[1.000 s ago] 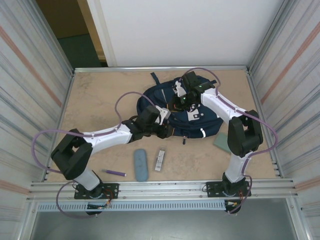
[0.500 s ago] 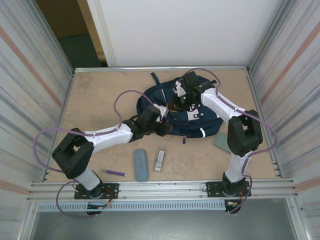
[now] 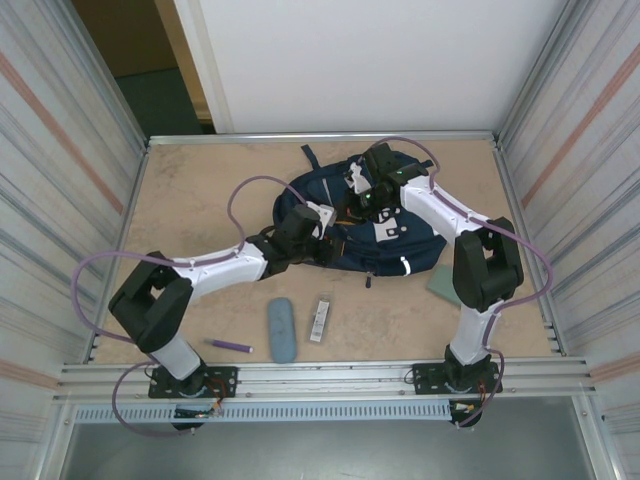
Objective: Pack the student bag
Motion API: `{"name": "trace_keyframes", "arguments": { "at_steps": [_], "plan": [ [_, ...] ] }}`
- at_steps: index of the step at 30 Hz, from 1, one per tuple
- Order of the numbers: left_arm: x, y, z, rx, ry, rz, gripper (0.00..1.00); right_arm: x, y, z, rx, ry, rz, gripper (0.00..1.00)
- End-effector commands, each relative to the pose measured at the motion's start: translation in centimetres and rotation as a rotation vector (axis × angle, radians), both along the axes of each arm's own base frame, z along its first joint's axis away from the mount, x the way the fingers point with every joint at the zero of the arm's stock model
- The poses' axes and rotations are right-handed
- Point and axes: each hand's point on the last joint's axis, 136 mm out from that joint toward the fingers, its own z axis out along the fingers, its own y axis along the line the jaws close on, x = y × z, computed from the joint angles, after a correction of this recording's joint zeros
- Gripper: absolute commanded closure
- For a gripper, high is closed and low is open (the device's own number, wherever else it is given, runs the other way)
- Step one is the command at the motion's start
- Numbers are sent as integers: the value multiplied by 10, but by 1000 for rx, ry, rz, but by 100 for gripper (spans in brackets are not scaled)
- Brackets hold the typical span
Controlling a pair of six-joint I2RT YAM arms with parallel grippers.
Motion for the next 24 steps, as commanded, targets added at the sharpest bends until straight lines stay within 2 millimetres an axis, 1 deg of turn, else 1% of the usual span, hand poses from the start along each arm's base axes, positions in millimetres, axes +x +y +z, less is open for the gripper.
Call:
{"name": "trace_keyframes", "arguments": {
  "at_steps": [1,6,8,10,11,13,16,18,21,24],
  "plan": [
    [16,-5,1,-25,-11,41,67,-7,18,18,82,33,35,97],
    [22,1,-16,6,10,79,73,-6,19,24,96,31,34,97],
    [25,3,-16,-3,-3,87,82,-7,21,27,108,34,39,97],
    [28,6,-15,-20,-12,88,98,-9,21,27,107,34,41,97],
    [30,8,-12,-28,-13,89,100,-10,20,28,104,31,39,97],
    [29,13,-2,-48,-18,85,100,-10,16,25,83,29,38,97],
    [25,25,9,-26,-70,74,100,-10,6,19,26,18,40,98],
    [25,39,16,7,-111,85,100,-10,-3,17,-24,-6,34,98],
    [24,64,25,48,-124,119,100,-7,-18,14,-100,-48,25,98],
    [25,85,34,65,-163,143,100,-6,-28,14,-177,-92,55,98]
  ]
}}
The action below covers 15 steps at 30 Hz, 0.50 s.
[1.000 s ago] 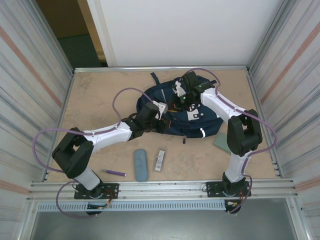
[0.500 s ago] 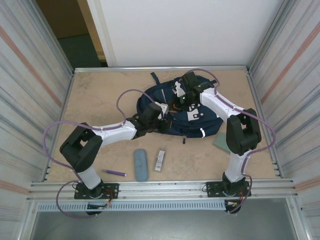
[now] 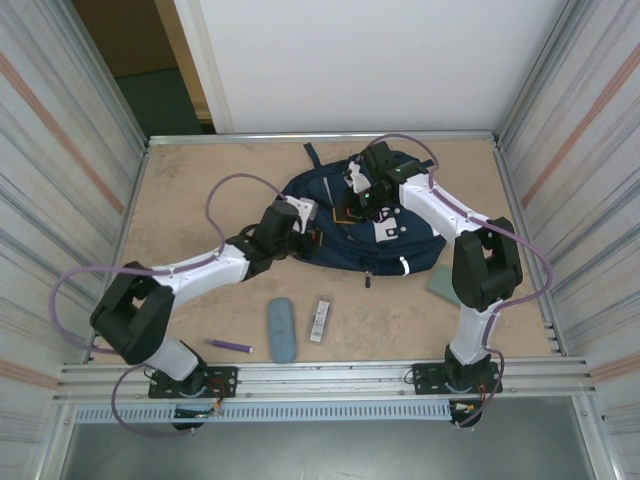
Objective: Pack the student bag
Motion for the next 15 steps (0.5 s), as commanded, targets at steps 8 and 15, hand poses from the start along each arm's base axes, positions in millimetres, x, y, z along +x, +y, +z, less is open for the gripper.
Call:
{"name": "trace_keyframes", "arguments": {
  "at_steps": [8,15],
  "plan": [
    [18,56,6,162,-76,44,100,-15,-21,28,-137,-180,165,100],
    [-24,-5,27,-131,24,-292,64,-12,-19,40,-149,-241,195,100]
  ]
}}
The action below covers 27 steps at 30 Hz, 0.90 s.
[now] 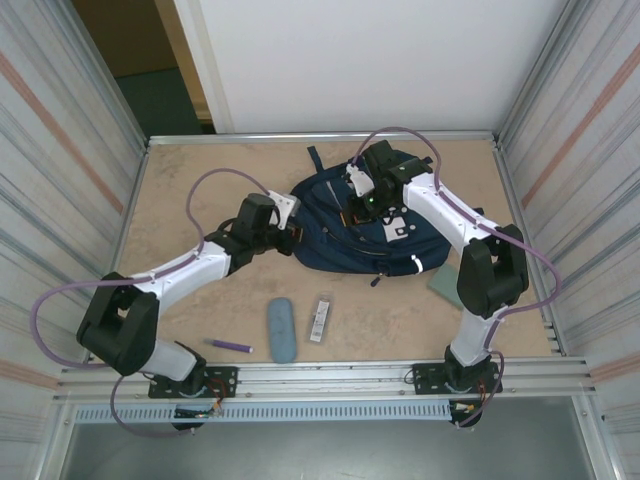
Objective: Pack the student bag
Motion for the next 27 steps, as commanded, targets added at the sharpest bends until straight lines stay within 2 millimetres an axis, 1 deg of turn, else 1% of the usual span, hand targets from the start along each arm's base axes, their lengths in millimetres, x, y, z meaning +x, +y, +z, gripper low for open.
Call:
{"name": "trace_keyframes", "arguments": {
  "at_steps": [1,4,7,12,15,18,22,23,24,27],
  "plan": [
    [-23,-35,29,-192,48,-170,56,-1,1,31,15,-84,48,100],
    [-21,-34,31,-184,85,-97,51,-5,3,28,25,-58,56,100],
    [-20,-36,30,-127,74,-51,51,-6,3,24,17,-43,52,100],
    [-14,-42,15,-29,114,34,52,-4,4,22,20,-21,33,100],
    [-9,-45,7,-6,121,71,52,-5,5,21,23,-1,27,100],
    [-4,-44,-3,29,160,110,55,-8,7,22,38,10,25,100],
    [-3,-48,-8,50,164,120,57,-9,8,26,52,11,23,100],
    [-3,-49,-9,60,158,121,58,-10,8,27,53,9,22,100],
    [-3,-50,-10,72,152,121,62,-10,8,27,56,8,20,100],
    [-9,-61,-7,83,128,77,79,-11,9,29,66,8,20,100]
  ]
}}
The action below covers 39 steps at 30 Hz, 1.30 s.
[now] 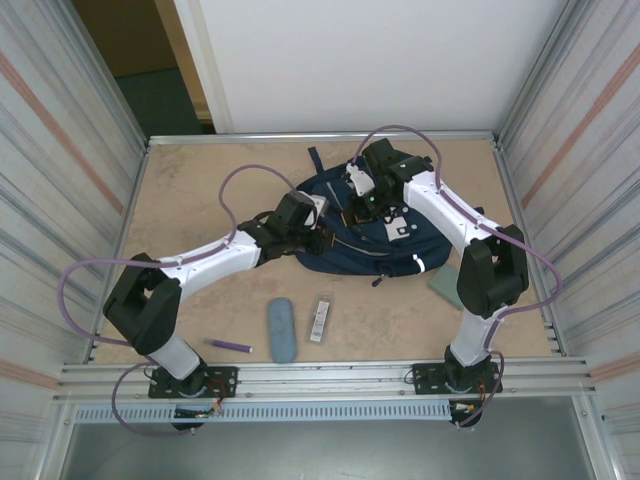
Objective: Pack the student bag
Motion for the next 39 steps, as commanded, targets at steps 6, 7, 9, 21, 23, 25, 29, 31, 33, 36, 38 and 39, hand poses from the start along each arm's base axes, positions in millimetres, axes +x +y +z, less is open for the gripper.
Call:
{"name": "trace_keyframes", "arguments": {
  "at_steps": [6,7,9,21,23,25,29,31,33,36,38,39],
  "plan": [
    [-7,-3,14,52,-65,-58,92,-8,-2,19,16,-24,-3,100],
    [-8,-2,19,45,-71,-62,94,-8,-3,18,6,-25,-5,100],
    [-12,1,26,15,-84,-83,98,-8,-10,14,-32,-28,-8,100],
    [18,62,19,3,-154,-28,100,-23,-21,1,-260,-258,274,100],
    [19,62,26,-3,-158,-29,100,-23,-21,-1,-289,-264,297,100],
    [15,53,33,-47,-162,-73,100,-19,-27,-11,-343,-263,283,100],
    [-3,37,41,-168,-136,-161,100,-6,-27,-26,-396,-272,247,100],
    [-12,34,37,-208,-110,-175,100,8,-22,-23,-396,-308,224,100],
    [-21,29,29,-244,-89,-189,100,25,-10,-15,-369,-349,211,100],
    [-30,17,16,-268,-45,-191,100,36,14,-2,-280,-378,237,100],
    [-41,5,8,-271,-3,-220,100,36,34,3,-218,-400,279,100],
    [-46,-2,7,-271,4,-239,100,34,41,5,-192,-409,303,100]
  ]
}}
